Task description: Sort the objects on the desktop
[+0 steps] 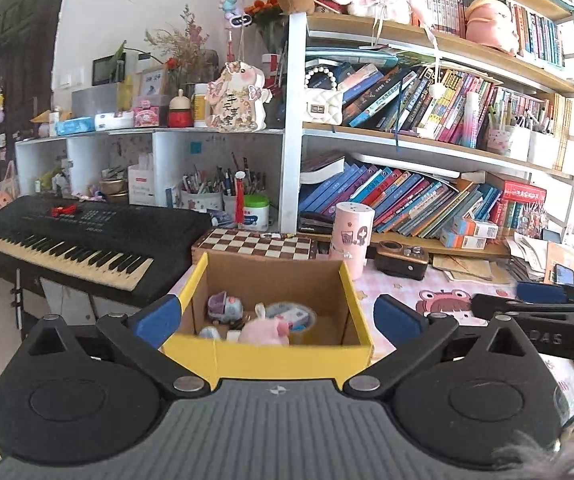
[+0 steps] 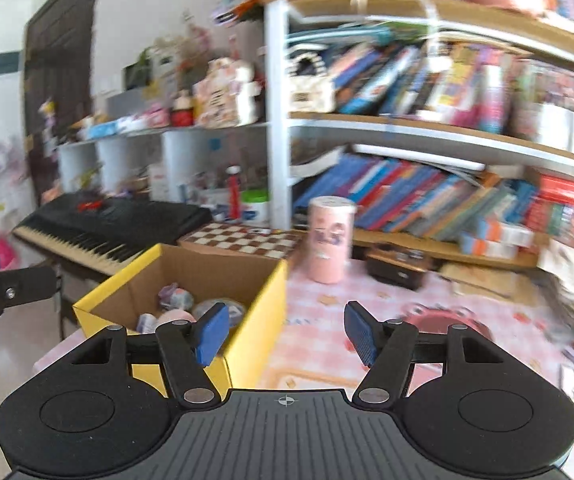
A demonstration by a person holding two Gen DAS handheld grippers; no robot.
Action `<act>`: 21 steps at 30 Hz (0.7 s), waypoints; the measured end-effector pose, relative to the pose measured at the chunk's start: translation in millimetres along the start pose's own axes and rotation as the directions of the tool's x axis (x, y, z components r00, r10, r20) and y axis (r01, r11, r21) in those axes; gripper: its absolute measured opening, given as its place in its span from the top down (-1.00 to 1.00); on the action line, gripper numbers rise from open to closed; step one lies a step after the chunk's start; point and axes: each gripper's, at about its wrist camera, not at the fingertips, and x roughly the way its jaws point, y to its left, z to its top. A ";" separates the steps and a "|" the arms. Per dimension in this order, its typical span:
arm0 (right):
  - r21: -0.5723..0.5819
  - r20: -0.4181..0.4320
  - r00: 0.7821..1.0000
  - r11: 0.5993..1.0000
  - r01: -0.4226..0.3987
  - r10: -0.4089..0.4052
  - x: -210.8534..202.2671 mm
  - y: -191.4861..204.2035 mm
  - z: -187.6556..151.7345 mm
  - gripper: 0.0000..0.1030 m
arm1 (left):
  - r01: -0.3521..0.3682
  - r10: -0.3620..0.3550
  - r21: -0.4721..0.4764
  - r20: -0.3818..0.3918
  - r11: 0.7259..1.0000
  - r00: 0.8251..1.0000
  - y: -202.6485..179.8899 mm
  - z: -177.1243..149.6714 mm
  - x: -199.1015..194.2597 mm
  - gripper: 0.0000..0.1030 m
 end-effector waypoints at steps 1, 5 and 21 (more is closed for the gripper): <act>0.009 0.004 1.000 1.000 0.020 -0.020 -9.8 -0.7 -5.7 -0.26 | -0.006 0.006 -0.005 0.001 1.000 1.000 -1.2 -5.7 -6.6 -1.00; 0.042 -0.012 0.996 0.995 0.089 -0.088 -45.6 -2.3 -31.0 -0.27 | -0.021 0.021 -0.010 -0.018 1.000 1.000 -7.1 -28.8 -25.8 -1.00; 0.076 -0.110 0.975 0.976 0.204 -0.195 -104.1 11.2 -101.1 -0.41 | -0.019 0.028 0.072 -0.118 0.997 0.993 -38.4 -81.0 -62.7 -1.00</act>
